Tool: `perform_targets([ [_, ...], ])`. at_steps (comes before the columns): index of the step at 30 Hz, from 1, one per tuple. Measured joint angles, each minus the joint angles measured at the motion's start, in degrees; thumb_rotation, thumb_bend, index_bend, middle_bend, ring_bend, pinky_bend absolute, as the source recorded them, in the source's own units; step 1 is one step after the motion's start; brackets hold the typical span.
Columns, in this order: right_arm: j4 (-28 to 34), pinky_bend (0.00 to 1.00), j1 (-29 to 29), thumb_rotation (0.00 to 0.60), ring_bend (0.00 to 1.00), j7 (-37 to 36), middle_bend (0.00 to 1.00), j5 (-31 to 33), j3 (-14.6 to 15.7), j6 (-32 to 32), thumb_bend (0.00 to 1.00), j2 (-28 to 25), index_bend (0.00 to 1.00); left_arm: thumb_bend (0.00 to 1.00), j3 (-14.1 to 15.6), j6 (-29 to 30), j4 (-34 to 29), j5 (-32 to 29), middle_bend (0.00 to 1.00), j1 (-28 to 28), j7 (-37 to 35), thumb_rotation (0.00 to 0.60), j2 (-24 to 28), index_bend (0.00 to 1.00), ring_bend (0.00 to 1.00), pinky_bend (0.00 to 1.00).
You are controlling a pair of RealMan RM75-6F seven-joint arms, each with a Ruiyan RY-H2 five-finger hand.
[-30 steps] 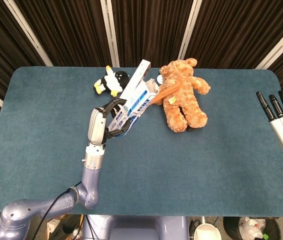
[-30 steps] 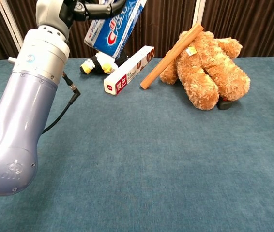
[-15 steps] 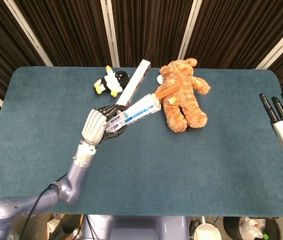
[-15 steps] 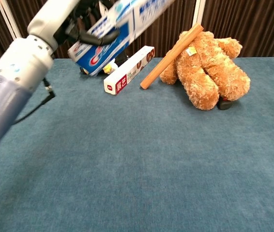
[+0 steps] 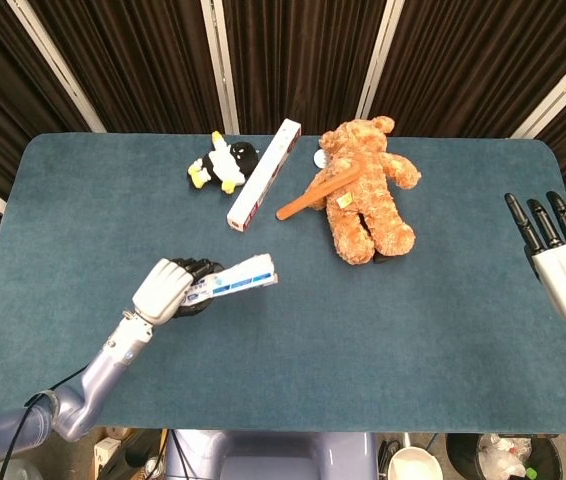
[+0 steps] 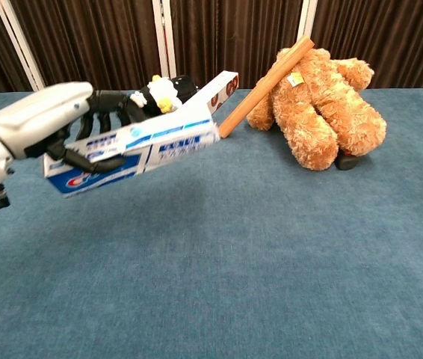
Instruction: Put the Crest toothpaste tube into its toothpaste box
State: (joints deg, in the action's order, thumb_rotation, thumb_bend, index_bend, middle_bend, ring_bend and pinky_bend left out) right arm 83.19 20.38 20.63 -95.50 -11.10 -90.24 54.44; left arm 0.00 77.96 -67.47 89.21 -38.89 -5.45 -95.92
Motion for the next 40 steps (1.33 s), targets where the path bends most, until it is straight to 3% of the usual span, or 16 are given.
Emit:
perform_targets([
  [5,1.4,0.21,-0.4,0.600,0.22,0.7,0.30,-0.2,0.2,-0.2,0.40,-0.1,0.00,0.53,2.2,-1.6,-0.5,0.3,0.48,1.5,1.5,0.600,1.2,0.37,0.44,0.58],
  [8,2.1,0.21,-0.6,0.600,0.22,1.1,0.30,-0.4,0.5,-0.3,0.40,0.0,0.00,0.40,2.9,-2.7,-1.2,0.1,0.34,2.3,2.4,0.600,1.9,0.24,0.27,0.32],
  [10,2.7,0.21,-0.8,0.600,0.22,1.3,0.30,-0.5,0.6,-0.3,0.40,0.1,0.00,0.33,3.3,-3.3,-1.5,0.0,0.27,2.5,3.7,0.600,2.4,0.16,0.18,0.20],
  [13,3.5,0.21,-1.2,0.600,0.22,1.5,0.30,-0.4,0.9,-0.3,0.40,0.3,0.00,0.26,3.7,-4.5,-2.8,-0.6,0.21,3.0,6.6,0.600,3.5,0.11,0.13,0.13],
  [21,6.7,0.21,-3.5,0.600,0.21,0.8,0.29,0.7,1.7,-1.6,0.40,1.3,0.00,0.22,3.3,-4.9,-13.4,-3.0,0.16,4.8,12.5,0.600,9.8,0.09,0.10,0.10],
  [28,8.9,0.18,-7.2,0.600,0.13,-1.0,0.21,1.3,4.2,-3.7,0.40,3.1,0.00,0.21,2.7,2.3,-24.1,-5.0,0.10,10.1,15.5,0.600,19.1,0.07,0.06,0.07],
  [33,10.2,0.11,-9.9,0.600,0.01,-3.9,0.08,1.3,6.1,-5.3,0.40,4.0,0.00,0.20,3.7,9.9,-27.1,-4.7,0.05,16.1,14.7,0.600,23.5,0.03,0.02,0.04],
  [40,17.2,0.06,-14.3,0.600,0.00,-9.2,0.00,5.5,10.8,-3.1,0.40,4.0,0.00,0.16,7.0,19.6,-23.3,-1.5,0.00,25.0,13.1,0.600,26.5,0.00,0.00,0.00],
])
